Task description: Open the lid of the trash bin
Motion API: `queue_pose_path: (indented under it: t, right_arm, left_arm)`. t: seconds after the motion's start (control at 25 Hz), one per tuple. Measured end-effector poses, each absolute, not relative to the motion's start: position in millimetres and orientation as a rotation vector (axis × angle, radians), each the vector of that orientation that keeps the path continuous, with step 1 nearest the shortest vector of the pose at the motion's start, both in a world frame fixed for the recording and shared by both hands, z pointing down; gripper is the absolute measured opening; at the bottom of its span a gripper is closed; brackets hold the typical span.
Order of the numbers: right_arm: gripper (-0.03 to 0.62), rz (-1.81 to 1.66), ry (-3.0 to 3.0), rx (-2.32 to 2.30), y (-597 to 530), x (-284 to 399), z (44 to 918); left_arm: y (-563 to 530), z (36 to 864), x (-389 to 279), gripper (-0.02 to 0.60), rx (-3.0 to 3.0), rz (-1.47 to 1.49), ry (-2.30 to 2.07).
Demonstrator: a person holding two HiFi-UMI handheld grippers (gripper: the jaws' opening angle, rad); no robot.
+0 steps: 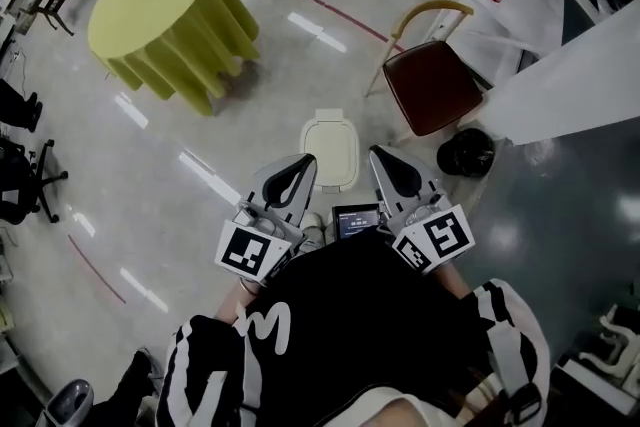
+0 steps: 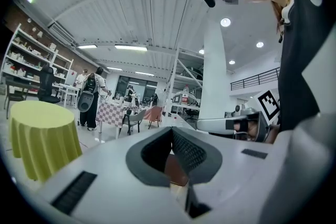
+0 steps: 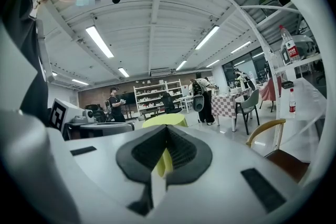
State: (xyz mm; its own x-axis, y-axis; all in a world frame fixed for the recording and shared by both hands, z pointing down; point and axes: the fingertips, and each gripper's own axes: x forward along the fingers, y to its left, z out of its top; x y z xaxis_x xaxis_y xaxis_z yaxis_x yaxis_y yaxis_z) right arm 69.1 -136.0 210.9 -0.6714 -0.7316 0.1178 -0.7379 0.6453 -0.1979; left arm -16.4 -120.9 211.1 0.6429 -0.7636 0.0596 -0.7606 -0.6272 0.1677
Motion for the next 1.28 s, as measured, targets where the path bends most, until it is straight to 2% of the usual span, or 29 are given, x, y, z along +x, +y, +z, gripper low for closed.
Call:
queue_pose_path:
  t: [1.28]
  right_arm:
    - [0.004, 0.454, -2.774, 1.054, -164, 40, 276]
  left_arm:
    - [-128, 288, -40, 0.008, 2.49, 0.035, -1.318]
